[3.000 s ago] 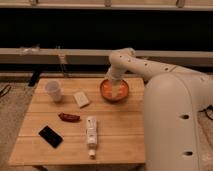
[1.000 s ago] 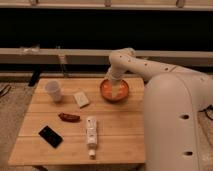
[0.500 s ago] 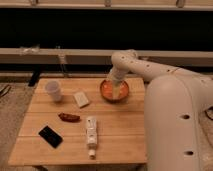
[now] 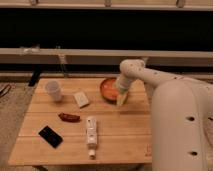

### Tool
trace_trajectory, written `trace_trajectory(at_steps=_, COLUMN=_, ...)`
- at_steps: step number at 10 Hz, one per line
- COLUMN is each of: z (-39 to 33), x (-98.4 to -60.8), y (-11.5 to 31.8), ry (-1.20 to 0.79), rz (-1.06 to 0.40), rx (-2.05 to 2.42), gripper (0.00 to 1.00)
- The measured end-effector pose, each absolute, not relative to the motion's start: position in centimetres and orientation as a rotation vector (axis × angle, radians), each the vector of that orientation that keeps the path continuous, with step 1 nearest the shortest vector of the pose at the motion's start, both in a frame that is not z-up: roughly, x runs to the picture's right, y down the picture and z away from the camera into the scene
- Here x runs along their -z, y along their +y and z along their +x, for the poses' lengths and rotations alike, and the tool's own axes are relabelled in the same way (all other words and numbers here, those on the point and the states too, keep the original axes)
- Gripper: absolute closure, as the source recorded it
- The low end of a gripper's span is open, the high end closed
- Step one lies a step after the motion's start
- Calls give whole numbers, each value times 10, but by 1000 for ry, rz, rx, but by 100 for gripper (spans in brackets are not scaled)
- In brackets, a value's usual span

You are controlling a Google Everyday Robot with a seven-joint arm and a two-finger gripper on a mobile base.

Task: Drag the ceramic bowl in a circle

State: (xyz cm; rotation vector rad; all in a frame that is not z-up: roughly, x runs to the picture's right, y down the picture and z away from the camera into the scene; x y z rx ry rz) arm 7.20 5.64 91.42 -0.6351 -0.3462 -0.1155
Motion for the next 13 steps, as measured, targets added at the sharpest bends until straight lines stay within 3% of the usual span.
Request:
trace_trajectory(at_steps=3, z=74, x=-934, y=62, ry=-329, rz=-667, rx=91, gripper=21)
trace_trajectory(at_steps=4, z=75, x=-936, y=61, ry=-322, rz=-669, rx=88, gripper=27)
trace_trajectory(at_steps=11, z=98, x=-921, y=80, ry=-308, rz=-679, rx=41, gripper=95)
trace_trajectory(at_steps=13, z=107, x=-918, y=86, ry=-303, rz=-682, rx=17, gripper=100)
